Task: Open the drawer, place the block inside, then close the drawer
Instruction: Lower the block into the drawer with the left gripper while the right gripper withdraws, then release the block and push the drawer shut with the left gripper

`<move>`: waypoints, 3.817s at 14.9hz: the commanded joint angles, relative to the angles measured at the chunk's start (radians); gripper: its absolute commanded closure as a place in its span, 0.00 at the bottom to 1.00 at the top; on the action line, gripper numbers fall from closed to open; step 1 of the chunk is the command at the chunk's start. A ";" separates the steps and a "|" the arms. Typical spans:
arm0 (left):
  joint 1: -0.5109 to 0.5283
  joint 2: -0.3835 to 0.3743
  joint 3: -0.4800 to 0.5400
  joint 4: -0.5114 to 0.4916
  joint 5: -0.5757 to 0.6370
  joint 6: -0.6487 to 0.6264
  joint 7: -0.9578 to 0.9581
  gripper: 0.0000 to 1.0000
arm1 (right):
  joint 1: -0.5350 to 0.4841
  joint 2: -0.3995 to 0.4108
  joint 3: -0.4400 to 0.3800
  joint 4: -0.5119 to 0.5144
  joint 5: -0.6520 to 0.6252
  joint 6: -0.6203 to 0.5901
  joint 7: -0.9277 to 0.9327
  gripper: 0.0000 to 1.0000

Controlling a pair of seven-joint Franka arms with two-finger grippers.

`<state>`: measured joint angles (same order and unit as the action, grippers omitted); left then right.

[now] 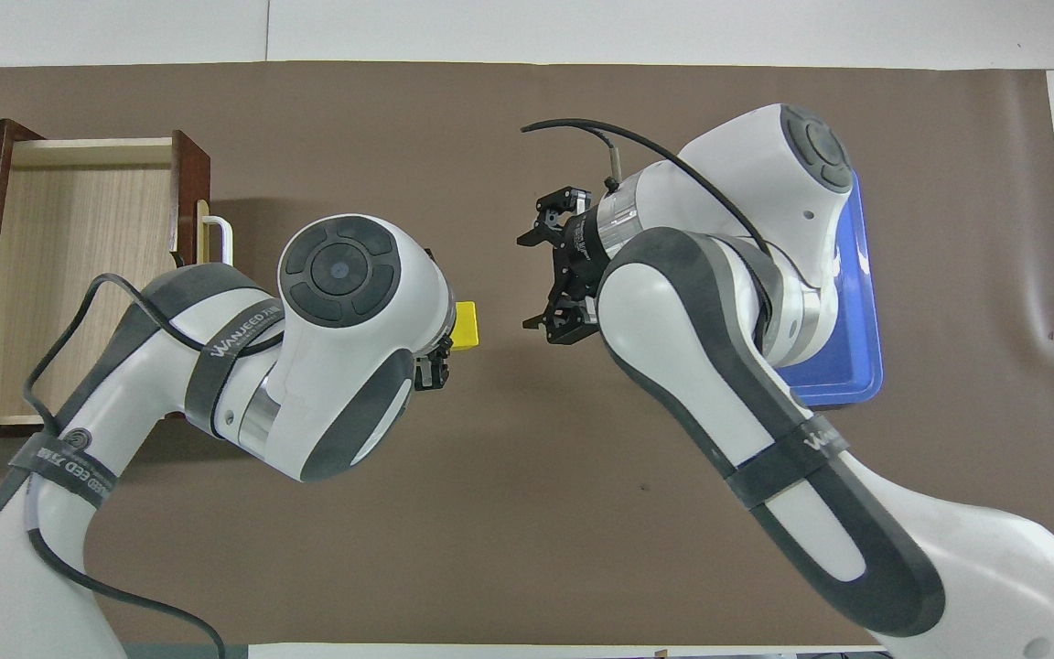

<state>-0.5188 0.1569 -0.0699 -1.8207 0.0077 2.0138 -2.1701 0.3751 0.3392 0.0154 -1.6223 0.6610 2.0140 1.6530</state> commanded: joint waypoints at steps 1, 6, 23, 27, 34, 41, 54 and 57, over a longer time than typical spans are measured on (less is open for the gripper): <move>0.103 -0.106 0.002 -0.003 -0.026 -0.095 0.134 1.00 | -0.082 -0.038 0.006 -0.008 -0.041 -0.087 -0.103 0.00; 0.366 -0.177 0.007 0.029 -0.123 -0.216 0.404 1.00 | -0.196 -0.104 0.006 -0.007 -0.237 -0.259 -0.431 0.00; 0.665 -0.160 0.010 -0.170 -0.138 0.026 0.800 1.00 | -0.387 -0.319 0.008 -0.011 -0.706 -0.459 -1.587 0.00; 0.669 -0.162 0.010 -0.183 -0.137 0.031 0.874 0.00 | -0.380 -0.325 0.009 -0.025 -0.706 -0.449 -1.599 0.00; 0.542 -0.096 0.001 0.000 -0.129 -0.057 0.672 0.00 | -0.386 -0.325 0.009 -0.027 -0.709 -0.455 -1.685 0.00; 0.391 -0.034 0.001 -0.047 -0.007 0.005 0.526 0.00 | -0.389 -0.333 0.009 -0.036 -0.707 -0.466 -1.676 0.00; 0.608 -0.036 0.007 -0.068 0.106 0.020 0.613 0.00 | -0.403 -0.333 0.008 -0.037 -0.706 -0.465 -1.679 0.00; 0.655 -0.036 0.007 -0.068 0.104 0.025 0.683 0.00 | -0.403 -0.333 0.008 -0.036 -0.706 -0.465 -1.681 0.00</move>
<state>0.0890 0.1300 -0.0669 -1.8689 0.0784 2.0326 -1.5259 -0.0092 0.0318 0.0117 -1.6324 -0.0271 1.5524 -0.0067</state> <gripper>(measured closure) 0.000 0.000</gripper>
